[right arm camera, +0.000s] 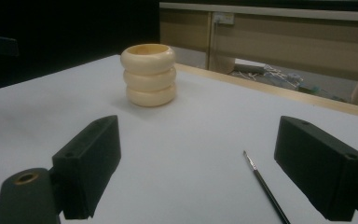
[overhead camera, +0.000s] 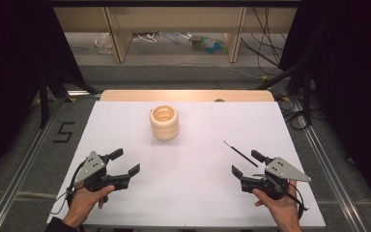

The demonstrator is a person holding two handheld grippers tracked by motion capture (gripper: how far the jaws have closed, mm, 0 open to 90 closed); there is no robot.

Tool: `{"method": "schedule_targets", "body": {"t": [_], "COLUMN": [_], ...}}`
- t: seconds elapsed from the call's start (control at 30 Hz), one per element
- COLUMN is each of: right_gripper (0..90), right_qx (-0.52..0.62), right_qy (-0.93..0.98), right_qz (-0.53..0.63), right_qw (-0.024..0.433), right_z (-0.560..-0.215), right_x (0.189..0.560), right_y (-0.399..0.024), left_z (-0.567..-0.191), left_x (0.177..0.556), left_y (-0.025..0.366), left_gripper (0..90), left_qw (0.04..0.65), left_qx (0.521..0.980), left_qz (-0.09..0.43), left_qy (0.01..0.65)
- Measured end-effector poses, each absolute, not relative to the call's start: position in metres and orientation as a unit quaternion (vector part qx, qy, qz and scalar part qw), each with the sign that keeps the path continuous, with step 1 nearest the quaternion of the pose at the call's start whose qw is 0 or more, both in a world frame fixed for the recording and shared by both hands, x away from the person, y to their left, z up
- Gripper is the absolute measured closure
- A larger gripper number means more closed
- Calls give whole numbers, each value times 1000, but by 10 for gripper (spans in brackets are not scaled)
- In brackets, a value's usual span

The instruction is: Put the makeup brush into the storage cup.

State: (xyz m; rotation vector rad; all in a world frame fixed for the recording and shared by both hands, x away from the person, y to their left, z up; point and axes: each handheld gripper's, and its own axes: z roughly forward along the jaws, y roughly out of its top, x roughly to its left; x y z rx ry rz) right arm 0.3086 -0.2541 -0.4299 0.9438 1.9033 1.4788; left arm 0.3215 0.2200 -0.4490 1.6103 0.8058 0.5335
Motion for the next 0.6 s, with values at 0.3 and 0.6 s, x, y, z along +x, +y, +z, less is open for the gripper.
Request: {"method": "schedule_targets", "body": {"t": [0.3,0.6], "right_gripper": [155,160], "right_qx": [352,349], "right_qy": [710,721], "right_qz": [545,534], "right_qw": [276,272], "right_z": [-430,-430], "right_x": [309,310], "right_y": [-254,-251], "left_z": [-449,-449], "left_x": [322,322], "left_y": [220,219], "left_gripper": [157,157], "left_qw": [590,589], "left_qx": [692,695], "left_qz": [231,230], "left_qy": [345,343]}}
